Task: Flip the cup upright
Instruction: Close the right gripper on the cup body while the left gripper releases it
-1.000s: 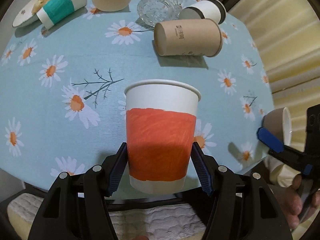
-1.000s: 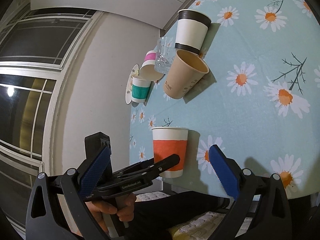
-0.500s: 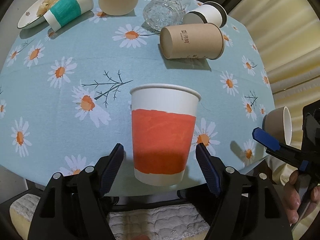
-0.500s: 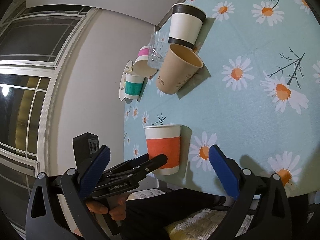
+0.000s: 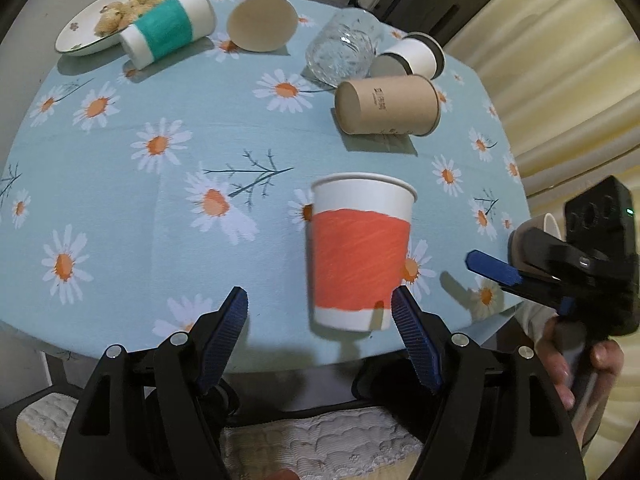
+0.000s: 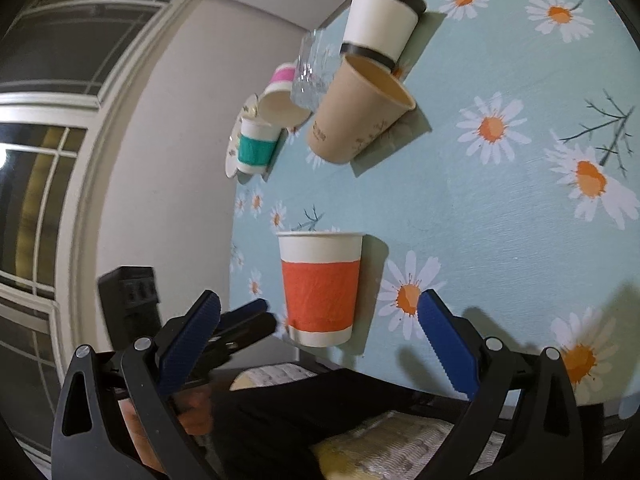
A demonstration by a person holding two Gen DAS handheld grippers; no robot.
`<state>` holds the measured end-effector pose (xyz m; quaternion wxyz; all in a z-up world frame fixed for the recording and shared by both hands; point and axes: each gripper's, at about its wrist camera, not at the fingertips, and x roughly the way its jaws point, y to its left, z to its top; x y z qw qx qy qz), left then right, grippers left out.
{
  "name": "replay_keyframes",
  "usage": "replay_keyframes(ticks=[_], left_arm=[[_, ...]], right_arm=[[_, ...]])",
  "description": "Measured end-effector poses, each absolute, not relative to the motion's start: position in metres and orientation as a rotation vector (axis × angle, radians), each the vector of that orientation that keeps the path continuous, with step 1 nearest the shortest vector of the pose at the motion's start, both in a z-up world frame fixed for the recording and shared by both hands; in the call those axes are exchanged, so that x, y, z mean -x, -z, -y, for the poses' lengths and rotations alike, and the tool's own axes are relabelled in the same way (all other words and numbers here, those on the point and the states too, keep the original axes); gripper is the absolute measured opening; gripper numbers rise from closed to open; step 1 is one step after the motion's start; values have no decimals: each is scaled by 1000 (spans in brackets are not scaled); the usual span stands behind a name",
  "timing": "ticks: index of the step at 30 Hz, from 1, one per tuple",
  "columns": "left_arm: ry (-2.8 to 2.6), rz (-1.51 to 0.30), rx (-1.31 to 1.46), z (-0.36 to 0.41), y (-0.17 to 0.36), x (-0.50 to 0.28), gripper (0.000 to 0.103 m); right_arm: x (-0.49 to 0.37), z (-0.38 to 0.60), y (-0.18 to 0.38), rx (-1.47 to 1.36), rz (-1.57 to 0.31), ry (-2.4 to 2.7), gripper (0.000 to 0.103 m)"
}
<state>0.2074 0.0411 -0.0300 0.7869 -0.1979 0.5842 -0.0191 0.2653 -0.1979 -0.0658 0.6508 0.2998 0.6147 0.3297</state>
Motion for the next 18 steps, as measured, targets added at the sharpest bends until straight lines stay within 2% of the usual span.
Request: replay_keyframes(ticks=[10,16,18], left_arm=[[90,-1169,513,-69,31,-162,72],[101,-1090,543,-79,32,-142,72],[106,-1069,545,-81,33,-139,72]], right_arm=[[-269,165,77,-607,-1421,-736,97],[-270,138,79,-455,-1419,-689,88],[-269,131,82,-438,-1430,-699,82]])
